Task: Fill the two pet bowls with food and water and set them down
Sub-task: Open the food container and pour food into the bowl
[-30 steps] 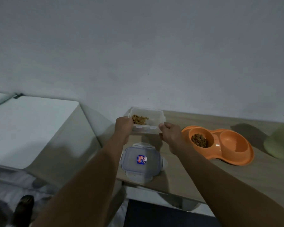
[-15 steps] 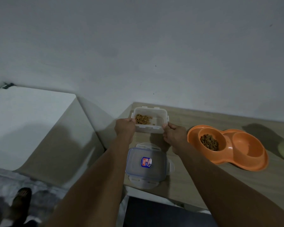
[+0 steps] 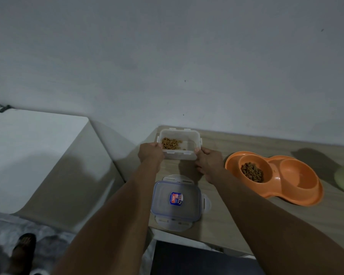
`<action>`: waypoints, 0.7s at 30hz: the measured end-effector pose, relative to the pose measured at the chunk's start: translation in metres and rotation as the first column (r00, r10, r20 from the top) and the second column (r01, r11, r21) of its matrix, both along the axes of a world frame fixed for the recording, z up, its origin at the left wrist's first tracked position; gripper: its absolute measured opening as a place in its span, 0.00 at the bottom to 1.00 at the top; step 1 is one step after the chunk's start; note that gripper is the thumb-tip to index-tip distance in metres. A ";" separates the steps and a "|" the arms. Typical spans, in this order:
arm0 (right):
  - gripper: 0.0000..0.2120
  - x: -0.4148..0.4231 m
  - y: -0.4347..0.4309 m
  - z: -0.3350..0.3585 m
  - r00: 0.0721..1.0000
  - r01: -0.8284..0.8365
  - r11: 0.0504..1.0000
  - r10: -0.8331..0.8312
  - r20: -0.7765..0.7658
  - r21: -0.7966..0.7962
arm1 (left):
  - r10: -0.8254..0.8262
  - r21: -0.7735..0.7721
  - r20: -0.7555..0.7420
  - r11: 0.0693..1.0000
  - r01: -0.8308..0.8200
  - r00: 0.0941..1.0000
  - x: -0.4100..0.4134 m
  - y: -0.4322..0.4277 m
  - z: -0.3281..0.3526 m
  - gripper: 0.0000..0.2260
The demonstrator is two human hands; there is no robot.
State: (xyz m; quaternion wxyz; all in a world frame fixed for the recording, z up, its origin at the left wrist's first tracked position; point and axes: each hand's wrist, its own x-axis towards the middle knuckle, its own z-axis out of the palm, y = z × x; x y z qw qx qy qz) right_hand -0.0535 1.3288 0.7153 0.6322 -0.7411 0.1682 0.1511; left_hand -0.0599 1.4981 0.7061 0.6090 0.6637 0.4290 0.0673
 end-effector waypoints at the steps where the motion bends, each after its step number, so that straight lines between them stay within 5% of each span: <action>1: 0.19 -0.001 0.000 0.002 1.000 -0.013 1.000 0.013 0.000 -0.002 | -0.005 0.012 -0.003 1.000 0.005 1.000 -0.001 -0.002 0.001 0.13; 6: 0.16 -0.004 -0.007 0.010 1.000 -0.019 1.000 0.019 0.002 0.002 | -0.058 0.195 -0.109 0.978 0.078 0.992 -0.015 -0.011 0.018 0.17; 11: 0.18 -0.014 -0.029 0.021 0.996 -0.017 0.995 0.025 0.085 -0.095 | -0.085 0.484 -0.161 0.862 0.154 0.983 -0.034 -0.021 0.040 0.21; 21: 0.14 -0.038 -0.095 0.085 0.961 0.111 0.966 -0.044 0.274 -0.234 | -0.204 0.570 -0.038 0.800 0.189 0.978 -0.043 -0.080 0.106 0.18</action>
